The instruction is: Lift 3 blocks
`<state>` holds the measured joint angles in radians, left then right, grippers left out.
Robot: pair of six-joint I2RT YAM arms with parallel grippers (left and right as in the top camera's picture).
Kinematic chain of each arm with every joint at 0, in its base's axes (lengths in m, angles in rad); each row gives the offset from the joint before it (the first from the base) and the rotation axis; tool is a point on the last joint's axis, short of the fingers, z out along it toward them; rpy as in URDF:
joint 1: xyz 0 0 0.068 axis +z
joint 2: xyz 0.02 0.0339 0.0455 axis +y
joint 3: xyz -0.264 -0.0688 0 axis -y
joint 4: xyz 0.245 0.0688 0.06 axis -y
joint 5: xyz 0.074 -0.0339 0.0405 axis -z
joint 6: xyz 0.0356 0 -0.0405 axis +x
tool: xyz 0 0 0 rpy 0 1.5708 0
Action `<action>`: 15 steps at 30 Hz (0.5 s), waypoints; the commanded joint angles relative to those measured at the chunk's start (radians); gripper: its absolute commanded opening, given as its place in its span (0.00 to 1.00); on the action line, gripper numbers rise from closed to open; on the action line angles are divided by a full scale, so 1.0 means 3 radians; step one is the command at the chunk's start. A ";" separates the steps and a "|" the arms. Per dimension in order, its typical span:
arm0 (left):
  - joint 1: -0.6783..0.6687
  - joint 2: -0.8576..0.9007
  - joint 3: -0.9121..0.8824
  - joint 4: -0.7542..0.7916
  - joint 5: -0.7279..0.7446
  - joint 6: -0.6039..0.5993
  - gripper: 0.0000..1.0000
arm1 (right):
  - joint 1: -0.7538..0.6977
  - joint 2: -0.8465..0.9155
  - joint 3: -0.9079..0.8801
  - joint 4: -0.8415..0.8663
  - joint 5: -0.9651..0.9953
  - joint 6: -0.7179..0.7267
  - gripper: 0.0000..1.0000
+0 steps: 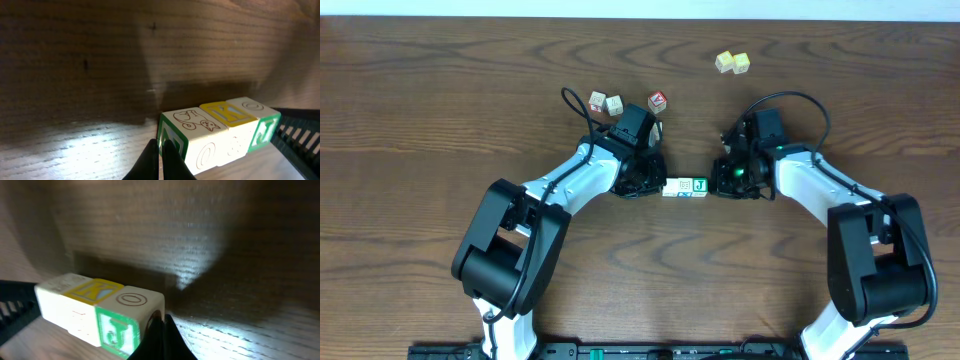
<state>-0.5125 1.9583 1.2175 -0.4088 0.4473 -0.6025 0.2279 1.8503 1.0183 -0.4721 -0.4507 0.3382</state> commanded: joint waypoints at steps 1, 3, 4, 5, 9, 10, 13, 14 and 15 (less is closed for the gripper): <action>-0.0149 -0.0011 0.0037 0.0067 0.0276 -0.0003 0.07 | 0.0200 0.0036 -0.0018 0.0031 -0.0459 0.0057 0.01; -0.0149 -0.0011 0.0036 0.0067 0.0275 -0.0003 0.07 | 0.0200 0.0036 -0.0018 0.0022 -0.0430 0.0057 0.01; -0.0148 -0.0011 0.0036 0.0069 0.0273 -0.0003 0.07 | 0.0200 0.0036 -0.0018 0.0020 -0.0430 0.0056 0.01; -0.0148 -0.0011 0.0036 0.0067 0.0257 -0.0003 0.07 | 0.0200 0.0036 -0.0018 0.0020 -0.0427 0.0056 0.01; -0.0148 -0.0013 0.0036 -0.0014 0.0113 0.0001 0.07 | 0.0191 0.0034 -0.0015 -0.0001 -0.0249 0.0056 0.01; -0.0148 -0.0013 0.0036 -0.0033 0.0078 0.0023 0.07 | 0.0179 0.0034 -0.0015 -0.0010 -0.0217 0.0056 0.01; -0.0148 -0.0013 0.0037 -0.0128 -0.0160 0.0023 0.07 | 0.0109 0.0034 0.0014 -0.0099 -0.0127 0.0025 0.01; -0.0148 -0.0013 0.0037 -0.0169 -0.0266 0.0023 0.08 | 0.0066 0.0034 0.0053 -0.0202 -0.0042 -0.0018 0.01; -0.0148 -0.0013 0.0037 -0.0202 -0.0356 0.0025 0.07 | 0.0042 0.0034 0.0080 -0.0258 0.0000 -0.0048 0.01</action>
<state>-0.5339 1.9579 1.2175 -0.4526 0.3939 -0.6025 0.2413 1.8503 1.0191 -0.5133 -0.4316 0.3412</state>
